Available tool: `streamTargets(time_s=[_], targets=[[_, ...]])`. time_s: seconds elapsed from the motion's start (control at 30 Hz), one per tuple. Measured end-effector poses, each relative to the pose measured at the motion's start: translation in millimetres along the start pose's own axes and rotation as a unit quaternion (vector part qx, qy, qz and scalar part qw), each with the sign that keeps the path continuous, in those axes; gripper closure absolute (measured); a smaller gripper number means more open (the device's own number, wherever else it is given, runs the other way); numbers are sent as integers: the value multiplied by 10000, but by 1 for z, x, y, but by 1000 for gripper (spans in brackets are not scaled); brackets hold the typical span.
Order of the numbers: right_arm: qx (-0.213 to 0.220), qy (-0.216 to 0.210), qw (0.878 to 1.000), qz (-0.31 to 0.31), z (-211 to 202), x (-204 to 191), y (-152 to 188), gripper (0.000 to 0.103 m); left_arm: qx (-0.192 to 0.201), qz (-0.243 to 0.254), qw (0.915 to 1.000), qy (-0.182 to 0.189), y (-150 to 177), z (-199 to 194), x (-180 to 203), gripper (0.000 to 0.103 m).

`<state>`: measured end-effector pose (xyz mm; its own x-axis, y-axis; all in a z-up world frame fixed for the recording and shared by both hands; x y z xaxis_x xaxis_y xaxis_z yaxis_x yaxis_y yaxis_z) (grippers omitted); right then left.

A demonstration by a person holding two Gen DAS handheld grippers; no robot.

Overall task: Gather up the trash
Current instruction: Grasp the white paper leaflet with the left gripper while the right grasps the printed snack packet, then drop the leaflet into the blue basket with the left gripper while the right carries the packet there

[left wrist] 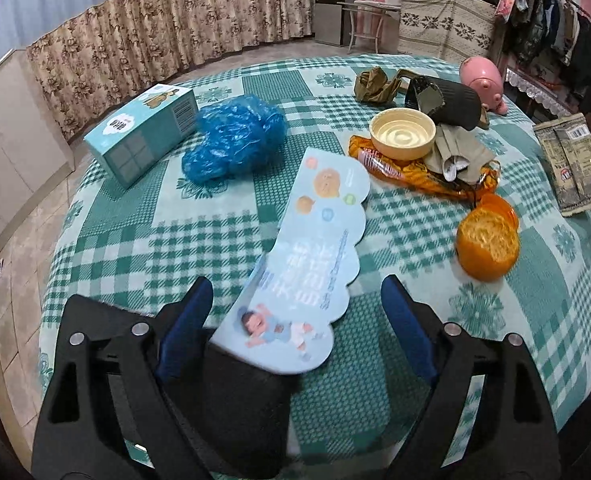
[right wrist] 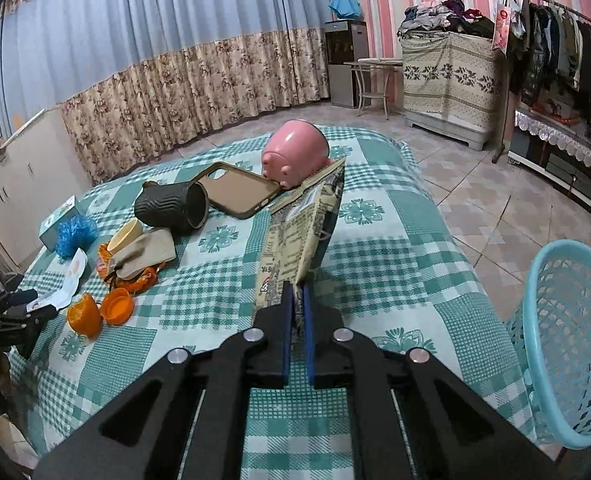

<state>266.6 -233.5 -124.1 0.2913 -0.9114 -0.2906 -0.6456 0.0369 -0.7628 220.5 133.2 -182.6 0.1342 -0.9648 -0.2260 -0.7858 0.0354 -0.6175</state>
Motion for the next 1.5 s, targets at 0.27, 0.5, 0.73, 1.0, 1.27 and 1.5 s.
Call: streamTargets(time_s=[0.27,0.5,0.73,1.0,1.27,1.5], targets=[[101,-23,9999,-19,-12,2,1,97,-23,-101,9996,248,2,2,0,60],[277,-29,9996,-55,-25,3,-2,97,10,-211,9993,298,-3,-3,-2,84],[457,-56,9989,-56,-40,6,-4,97,269,-227,9987,362,-16,-24,8,95],[598,-35,9982,-3,-56,18,-8,98,882,152,9960,80,-51,-67,44,95],[1001,403,9939,237,-105,57,-13,98,1738,392,9835,325,-102,-134,113,95],[1429,1172,9804,675,-175,125,-7,98,2073,780,9688,1112,-122,-176,226,95]])
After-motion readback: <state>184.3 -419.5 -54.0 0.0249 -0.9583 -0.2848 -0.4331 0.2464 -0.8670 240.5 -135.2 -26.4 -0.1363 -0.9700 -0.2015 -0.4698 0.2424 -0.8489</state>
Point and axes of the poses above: each gripper's, at about its wrist camera, not at the fingertips, and z roughly the way its jaws point, x to its right, y to its underside, the point moved 8 cm from there along z, roughly the way its jaws point, and after that the axes turned 14 degrees about -y, right-handed, at the moved point
